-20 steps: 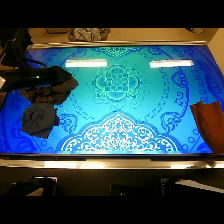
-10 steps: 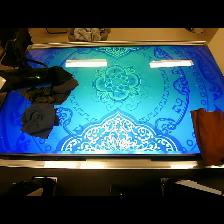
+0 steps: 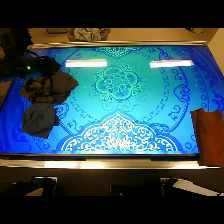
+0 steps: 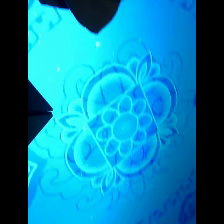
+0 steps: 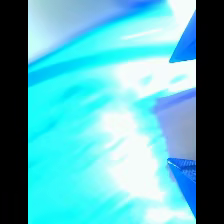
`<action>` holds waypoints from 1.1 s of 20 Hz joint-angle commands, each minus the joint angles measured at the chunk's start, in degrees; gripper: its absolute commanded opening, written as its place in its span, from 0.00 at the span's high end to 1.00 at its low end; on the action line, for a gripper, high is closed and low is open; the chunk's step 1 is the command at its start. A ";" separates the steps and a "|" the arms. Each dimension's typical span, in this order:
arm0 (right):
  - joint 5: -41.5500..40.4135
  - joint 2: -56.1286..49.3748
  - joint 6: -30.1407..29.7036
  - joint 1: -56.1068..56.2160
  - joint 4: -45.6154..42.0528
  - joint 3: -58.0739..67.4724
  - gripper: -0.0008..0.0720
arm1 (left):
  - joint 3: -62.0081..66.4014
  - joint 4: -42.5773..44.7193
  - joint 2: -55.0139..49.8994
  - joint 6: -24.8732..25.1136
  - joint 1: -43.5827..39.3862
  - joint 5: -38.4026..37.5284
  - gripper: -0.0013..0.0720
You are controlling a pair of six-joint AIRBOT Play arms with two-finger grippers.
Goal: Fold the shirts.
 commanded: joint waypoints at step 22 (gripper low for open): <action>28.13 -5.49 12.07 51.89 -22.18 -11.63 0.13 | -25.77 15.28 -0.94 -8.98 -3.06 -14.03 0.01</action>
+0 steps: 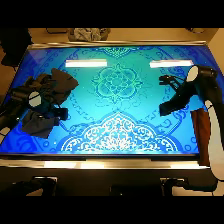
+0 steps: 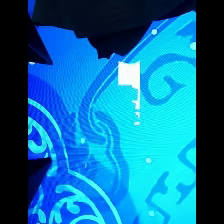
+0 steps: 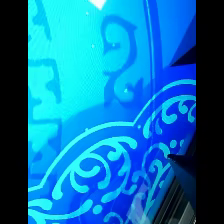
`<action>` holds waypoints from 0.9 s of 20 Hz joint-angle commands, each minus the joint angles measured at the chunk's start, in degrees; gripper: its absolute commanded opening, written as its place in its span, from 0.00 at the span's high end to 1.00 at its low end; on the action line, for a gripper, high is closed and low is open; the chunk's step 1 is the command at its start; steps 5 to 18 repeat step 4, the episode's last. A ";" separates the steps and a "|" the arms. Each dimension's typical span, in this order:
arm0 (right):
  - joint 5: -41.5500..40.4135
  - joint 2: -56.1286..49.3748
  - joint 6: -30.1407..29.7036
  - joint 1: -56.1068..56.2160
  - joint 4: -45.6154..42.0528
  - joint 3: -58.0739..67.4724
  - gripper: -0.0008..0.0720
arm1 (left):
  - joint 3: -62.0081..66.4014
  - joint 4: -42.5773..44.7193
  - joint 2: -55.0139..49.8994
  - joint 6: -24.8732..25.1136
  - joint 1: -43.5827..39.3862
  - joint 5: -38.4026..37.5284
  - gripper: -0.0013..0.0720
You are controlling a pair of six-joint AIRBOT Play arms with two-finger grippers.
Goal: Fold the shirts.
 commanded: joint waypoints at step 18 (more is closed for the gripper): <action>0.39 0.04 0.15 0.11 -0.35 -0.17 0.13 | -0.24 -0.02 0.07 -0.13 -0.04 0.17 0.01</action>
